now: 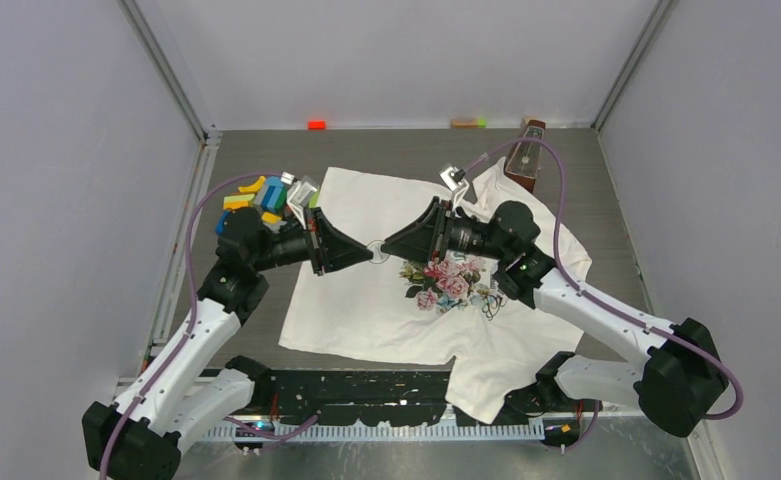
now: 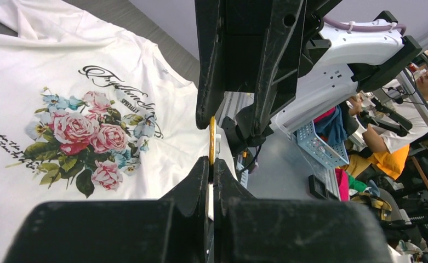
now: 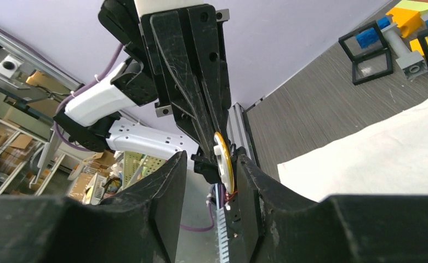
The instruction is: Pin the brooch onto the clothing
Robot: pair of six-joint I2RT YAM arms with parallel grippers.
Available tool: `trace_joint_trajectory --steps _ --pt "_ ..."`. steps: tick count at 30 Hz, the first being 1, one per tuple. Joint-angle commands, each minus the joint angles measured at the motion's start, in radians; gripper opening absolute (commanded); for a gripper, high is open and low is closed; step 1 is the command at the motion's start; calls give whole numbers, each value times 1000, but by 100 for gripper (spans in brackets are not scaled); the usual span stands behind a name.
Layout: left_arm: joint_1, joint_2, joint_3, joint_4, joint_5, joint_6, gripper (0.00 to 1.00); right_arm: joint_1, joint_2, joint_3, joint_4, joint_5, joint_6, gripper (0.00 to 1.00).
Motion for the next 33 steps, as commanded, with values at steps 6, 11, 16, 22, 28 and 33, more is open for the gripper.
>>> trace_joint_trajectory --steps 6,11,16,22,28,33 --pt "8 -13 38 51 27 13 0 -15 70 0 212 -90 107 42" --pt "10 -18 37 51 24 13 0 -15 85 -12 214 -119 119 43" --pt "14 -17 38 54 24 13 0 -15 88 -25 216 -118 123 41" --pt "16 -18 35 55 26 11 0 -16 107 -22 223 -121 132 33" --pt "16 -17 37 56 34 9 0 -23 151 18 150 -106 141 15" --pt "16 -11 38 57 52 10 0 -28 183 51 74 -81 147 11"
